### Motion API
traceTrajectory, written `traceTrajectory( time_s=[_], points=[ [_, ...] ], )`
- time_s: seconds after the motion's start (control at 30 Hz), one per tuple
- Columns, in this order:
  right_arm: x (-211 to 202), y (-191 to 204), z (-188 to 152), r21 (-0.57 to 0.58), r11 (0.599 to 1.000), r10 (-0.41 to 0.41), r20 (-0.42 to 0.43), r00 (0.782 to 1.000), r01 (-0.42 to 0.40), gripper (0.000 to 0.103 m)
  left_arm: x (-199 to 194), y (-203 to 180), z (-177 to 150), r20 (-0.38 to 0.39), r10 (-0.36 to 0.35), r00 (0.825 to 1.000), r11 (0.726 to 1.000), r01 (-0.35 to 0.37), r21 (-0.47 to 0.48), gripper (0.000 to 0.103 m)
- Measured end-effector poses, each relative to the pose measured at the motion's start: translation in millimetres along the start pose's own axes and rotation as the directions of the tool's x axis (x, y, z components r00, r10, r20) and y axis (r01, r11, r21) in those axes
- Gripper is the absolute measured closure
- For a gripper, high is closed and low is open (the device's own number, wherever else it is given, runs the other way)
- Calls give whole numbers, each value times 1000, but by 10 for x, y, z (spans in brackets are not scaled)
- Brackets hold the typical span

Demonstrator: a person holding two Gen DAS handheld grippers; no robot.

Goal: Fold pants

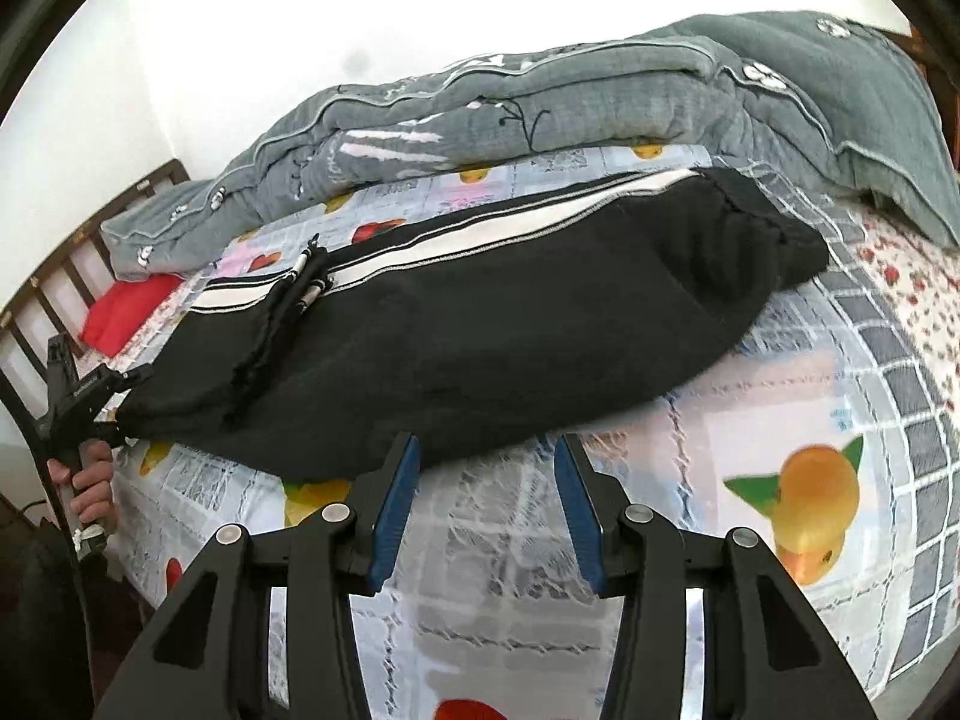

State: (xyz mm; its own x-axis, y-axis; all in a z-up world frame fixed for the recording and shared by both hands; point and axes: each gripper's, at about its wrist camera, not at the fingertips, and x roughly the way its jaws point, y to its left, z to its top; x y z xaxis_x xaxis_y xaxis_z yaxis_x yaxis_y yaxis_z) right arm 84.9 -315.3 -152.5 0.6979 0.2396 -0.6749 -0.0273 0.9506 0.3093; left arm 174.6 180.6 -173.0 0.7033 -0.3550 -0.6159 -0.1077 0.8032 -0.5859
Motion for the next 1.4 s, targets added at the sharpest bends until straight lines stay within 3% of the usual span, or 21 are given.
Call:
traceTrajectory(
  time_s=[0.13,0.23,0.3,0.33,0.37,0.47,0.5,0.6,0.73,0.83,0.97,1.07,1.13,1.23,1.33,1.4],
  points=[
    [-58,-182,-87,44,999,13,14,1000,-14,57,-67,2,-140,38,-17,999,999,18,-33,21],
    [-32,-276,-72,68,998,9,7,1000,-10,57,76,51,-46,82,-9,997,990,20,-137,21],
    [-72,-310,-49,79,997,3,16,1000,-4,57,106,-10,13,78,63,995,982,-48,-183,37],
    [-108,-319,-41,79,997,2,26,1000,-4,57,97,-34,19,70,101,992,977,-85,-196,63],
    [-153,-332,-36,74,997,-4,39,999,1,57,90,-71,24,52,134,990,974,-122,-190,78],
    [-285,-390,-19,56,998,-25,75,997,21,57,19,-333,61,56,213,976,972,-205,-118,84],
    [-318,-417,-5,54,998,-29,81,996,24,57,-27,-524,94,75,246,966,968,-241,-69,85],
    [-387,-493,60,42,998,-51,91,995,48,57,-180,-1139,132,152,240,959,967,-250,48,86],
    [-468,-595,165,12,993,-117,100,988,116,57,-156,-1964,51,185,173,967,958,-209,198,86],
    [-565,-700,226,3,990,-139,118,983,140,57,27,-2605,-149,181,129,975,924,-185,335,86],
    [-649,-844,290,12,989,-147,124,981,146,57,449,-3255,-560,114,74,991,877,-119,466,86],
    [-671,-917,301,17,988,-153,120,981,152,57,788,-3469,-907,41,49,998,863,-63,501,86],
    [-664,-952,300,21,988,-156,112,981,155,57,1071,-3519,-1132,-44,28,999,869,-3,494,86],
    [-615,-992,305,20,988,-153,90,984,152,57,1393,-3550,-1458,-171,23,985,871,64,487,86],
    [-558,-975,336,9,991,-137,80,987,136,57,1415,-3546,-1637,-173,26,985,838,73,540,84],
    [-501,-941,382,3,995,-104,79,991,104,57,1266,-3499,-1581,-180,-5,984,832,104,545,79]
  ],
)
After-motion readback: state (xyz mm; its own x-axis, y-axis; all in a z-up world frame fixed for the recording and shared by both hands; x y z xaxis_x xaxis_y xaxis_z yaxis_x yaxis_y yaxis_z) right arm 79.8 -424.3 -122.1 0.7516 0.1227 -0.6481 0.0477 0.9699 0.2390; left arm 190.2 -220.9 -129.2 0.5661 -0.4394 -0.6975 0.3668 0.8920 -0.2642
